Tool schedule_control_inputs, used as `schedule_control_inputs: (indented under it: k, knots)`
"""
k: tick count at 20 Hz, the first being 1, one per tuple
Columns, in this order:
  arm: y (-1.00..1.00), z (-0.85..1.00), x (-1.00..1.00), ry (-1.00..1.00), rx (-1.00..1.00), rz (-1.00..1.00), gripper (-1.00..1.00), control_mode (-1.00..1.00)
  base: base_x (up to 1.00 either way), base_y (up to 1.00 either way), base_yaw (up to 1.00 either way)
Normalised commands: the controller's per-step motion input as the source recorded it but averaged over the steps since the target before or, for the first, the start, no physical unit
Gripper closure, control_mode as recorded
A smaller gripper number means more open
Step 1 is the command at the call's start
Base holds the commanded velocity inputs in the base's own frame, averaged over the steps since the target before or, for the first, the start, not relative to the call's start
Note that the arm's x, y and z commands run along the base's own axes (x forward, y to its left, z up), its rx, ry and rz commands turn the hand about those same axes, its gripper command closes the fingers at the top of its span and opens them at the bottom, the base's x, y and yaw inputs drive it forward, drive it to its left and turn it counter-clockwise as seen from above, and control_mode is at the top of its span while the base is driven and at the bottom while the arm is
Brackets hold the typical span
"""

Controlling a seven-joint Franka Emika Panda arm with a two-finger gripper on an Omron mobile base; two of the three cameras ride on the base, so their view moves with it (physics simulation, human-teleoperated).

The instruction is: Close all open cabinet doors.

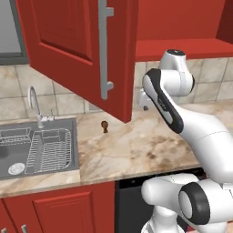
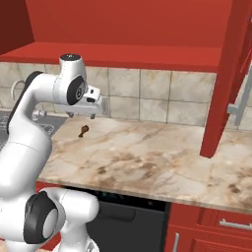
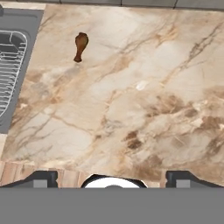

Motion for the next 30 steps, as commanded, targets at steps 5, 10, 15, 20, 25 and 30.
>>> schedule_control_inputs:
  k: [5,10,15,20,25,30]
  knots:
    - [0.00,0.00,0.00,0.00,0.00,0.00,-1.00,1.00,-0.41,-0.44,0.00]
    - [0.00,0.00,0.00,0.00,0.00,0.00,-1.00,1.00,-0.08,-0.29,0.00]
    - [0.00,0.00,0.00,0.00,0.00,0.00,-1.00,1.00,0.00,-0.13,0.00]
    - [0.00,0.00,0.00,0.00,0.00,0.00,-1.00,1.00,0.04,-0.20,0.00]
    - [0.00,0.00,0.00,0.00,0.00,0.00,-1.00,1.00,0.19,-0.27,0.01]
    - [0.00,0.00,0.00,0.00,0.00,0.00,-1.00,1.00,0.20,-0.33,0.02]
